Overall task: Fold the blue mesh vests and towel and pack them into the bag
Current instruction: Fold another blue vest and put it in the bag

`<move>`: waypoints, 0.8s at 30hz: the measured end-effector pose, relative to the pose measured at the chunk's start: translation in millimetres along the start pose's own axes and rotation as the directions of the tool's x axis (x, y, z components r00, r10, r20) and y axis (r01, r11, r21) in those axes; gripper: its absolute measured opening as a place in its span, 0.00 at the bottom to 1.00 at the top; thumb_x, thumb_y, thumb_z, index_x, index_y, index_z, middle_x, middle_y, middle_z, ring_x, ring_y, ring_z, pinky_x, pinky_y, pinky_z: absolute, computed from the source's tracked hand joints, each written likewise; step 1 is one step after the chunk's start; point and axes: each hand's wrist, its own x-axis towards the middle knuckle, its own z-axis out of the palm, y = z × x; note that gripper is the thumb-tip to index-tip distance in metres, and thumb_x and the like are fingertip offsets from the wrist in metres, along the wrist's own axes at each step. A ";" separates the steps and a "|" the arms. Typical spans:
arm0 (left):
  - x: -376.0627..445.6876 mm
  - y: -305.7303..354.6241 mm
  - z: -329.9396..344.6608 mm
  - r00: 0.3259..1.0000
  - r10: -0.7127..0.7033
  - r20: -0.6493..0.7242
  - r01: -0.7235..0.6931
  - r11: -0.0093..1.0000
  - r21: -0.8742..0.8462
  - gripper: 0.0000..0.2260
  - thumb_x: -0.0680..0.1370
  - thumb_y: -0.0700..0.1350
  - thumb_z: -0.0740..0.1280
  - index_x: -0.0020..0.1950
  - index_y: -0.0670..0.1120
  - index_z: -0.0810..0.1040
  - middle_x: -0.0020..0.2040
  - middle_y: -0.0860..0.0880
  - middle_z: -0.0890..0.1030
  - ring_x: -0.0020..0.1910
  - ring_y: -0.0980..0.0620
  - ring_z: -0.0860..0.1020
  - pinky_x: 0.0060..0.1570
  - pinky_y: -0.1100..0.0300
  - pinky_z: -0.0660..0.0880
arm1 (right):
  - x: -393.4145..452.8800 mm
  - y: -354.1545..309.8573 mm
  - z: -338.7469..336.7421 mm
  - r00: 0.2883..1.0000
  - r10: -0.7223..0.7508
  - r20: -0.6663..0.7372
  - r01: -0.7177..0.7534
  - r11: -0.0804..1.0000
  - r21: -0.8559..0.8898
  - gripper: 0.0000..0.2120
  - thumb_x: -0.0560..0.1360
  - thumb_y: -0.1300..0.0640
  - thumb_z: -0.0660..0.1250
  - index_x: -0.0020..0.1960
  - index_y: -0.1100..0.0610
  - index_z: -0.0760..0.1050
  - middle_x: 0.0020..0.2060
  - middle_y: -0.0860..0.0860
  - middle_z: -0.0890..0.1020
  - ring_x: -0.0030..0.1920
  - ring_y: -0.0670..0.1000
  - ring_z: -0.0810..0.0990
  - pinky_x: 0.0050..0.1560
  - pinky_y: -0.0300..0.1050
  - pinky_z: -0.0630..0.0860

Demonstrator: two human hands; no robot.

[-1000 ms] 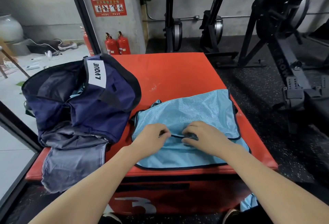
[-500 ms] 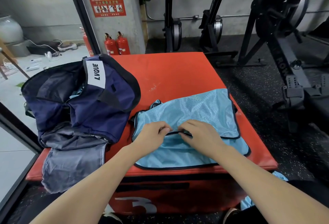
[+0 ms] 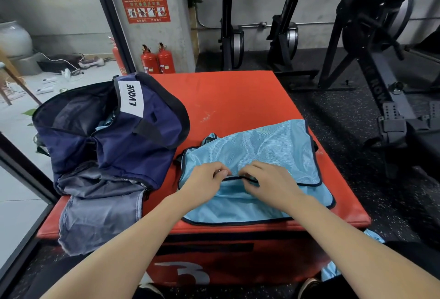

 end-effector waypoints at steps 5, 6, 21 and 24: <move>-1.3 1.2 -1.1 1.000 -0.005 0.005 0.005 1.000 -0.009 0.09 0.83 0.44 0.62 0.53 0.49 0.83 0.41 0.51 0.82 0.30 0.61 0.73 0.30 0.70 0.68 | -0.3 -0.2 -0.7 0.999 -0.039 0.036 0.040 0.998 -0.039 0.17 0.71 0.47 0.73 0.59 0.47 0.78 0.46 0.42 0.80 0.40 0.46 0.79 0.36 0.39 0.65; -1.4 1.3 -1.0 1.000 -0.007 0.008 0.007 1.000 -0.013 0.09 0.83 0.44 0.62 0.53 0.49 0.83 0.41 0.51 0.82 0.30 0.61 0.72 0.30 0.69 0.68 | -0.4 -0.2 0.4 0.998 -0.049 0.024 0.051 0.997 -0.055 0.17 0.71 0.47 0.74 0.58 0.47 0.78 0.45 0.42 0.80 0.39 0.46 0.79 0.35 0.39 0.64; -4.2 2.6 -0.4 1.000 0.009 0.015 -0.009 1.000 -0.011 0.07 0.81 0.46 0.64 0.49 0.50 0.82 0.36 0.53 0.80 0.30 0.61 0.72 0.32 0.70 0.67 | -2.2 -5.4 6.1 0.999 -0.023 -0.044 0.025 0.999 0.036 0.08 0.75 0.49 0.63 0.46 0.47 0.81 0.39 0.42 0.79 0.35 0.45 0.77 0.31 0.43 0.74; -7.8 1.5 -0.4 0.992 0.127 -0.019 -0.127 0.992 0.017 0.05 0.80 0.45 0.67 0.48 0.50 0.83 0.42 0.56 0.82 0.43 0.61 0.77 0.45 0.68 0.71 | -2.8 -4.2 5.7 0.998 0.052 0.023 -0.055 0.984 0.172 0.08 0.76 0.49 0.66 0.50 0.46 0.83 0.43 0.40 0.79 0.44 0.41 0.76 0.40 0.37 0.72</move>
